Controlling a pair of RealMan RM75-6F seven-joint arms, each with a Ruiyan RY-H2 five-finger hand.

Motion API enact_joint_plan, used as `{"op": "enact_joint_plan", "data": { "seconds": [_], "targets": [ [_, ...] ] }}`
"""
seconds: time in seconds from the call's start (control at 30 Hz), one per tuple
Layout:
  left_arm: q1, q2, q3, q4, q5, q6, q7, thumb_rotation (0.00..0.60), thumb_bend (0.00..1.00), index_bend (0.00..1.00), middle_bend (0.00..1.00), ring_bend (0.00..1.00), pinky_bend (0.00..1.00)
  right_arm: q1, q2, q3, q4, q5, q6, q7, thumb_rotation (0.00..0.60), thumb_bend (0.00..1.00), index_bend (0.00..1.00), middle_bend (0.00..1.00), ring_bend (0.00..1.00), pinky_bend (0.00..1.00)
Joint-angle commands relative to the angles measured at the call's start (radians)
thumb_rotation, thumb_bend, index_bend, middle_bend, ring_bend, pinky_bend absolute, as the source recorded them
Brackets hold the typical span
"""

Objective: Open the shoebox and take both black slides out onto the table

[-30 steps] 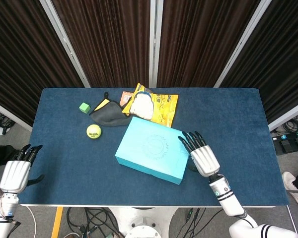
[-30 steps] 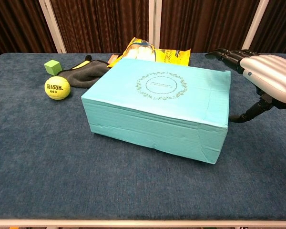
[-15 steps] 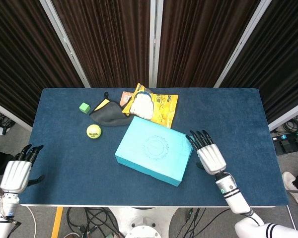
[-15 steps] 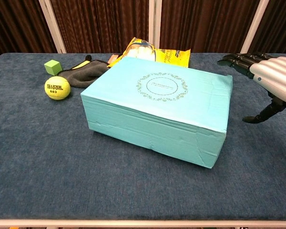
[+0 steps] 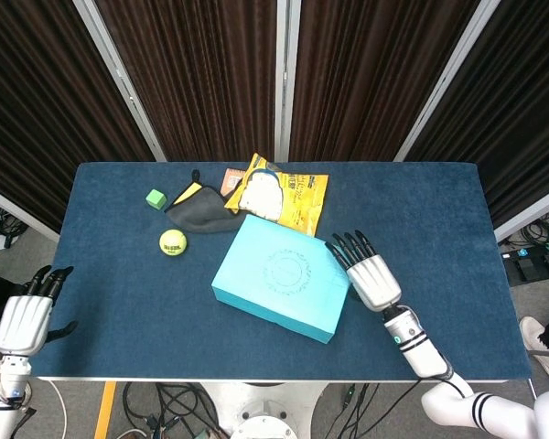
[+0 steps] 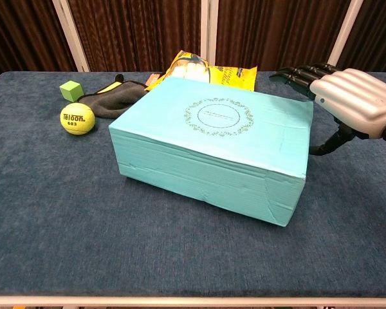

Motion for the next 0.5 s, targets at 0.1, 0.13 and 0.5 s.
{"op": "enact_joint_plan", "data": {
  "seconds": [0.1, 0.13, 0.5],
  "targets": [
    [0.004, -0.005, 0.0, 0.008, 0.003, 0.01, -0.006, 0.6, 0.0, 0.12, 0.17, 0.11, 0.32, 0.013, -0.016, -0.012, 0.038, -0.027, 0.018, 0.038, 0.6, 0.06, 0.0, 0.08, 0.0, 0.0],
    [0.004, -0.005, 0.0, 0.009, 0.003, 0.01, -0.006, 0.6, 0.0, 0.12, 0.17, 0.11, 0.32, 0.014, -0.017, -0.014, 0.043, -0.029, 0.019, 0.043, 0.6, 0.07, 0.0, 0.09, 0.0, 0.0],
    [-0.003, -0.005, 0.002, 0.001, 0.006, -0.004, -0.02, 0.6, 0.0, 0.12, 0.17, 0.11, 0.32, 0.014, -0.039, -0.036, 0.098, -0.057, 0.056, 0.113, 0.6, 0.14, 0.22, 0.22, 0.07, 0.06]
  ]
}}
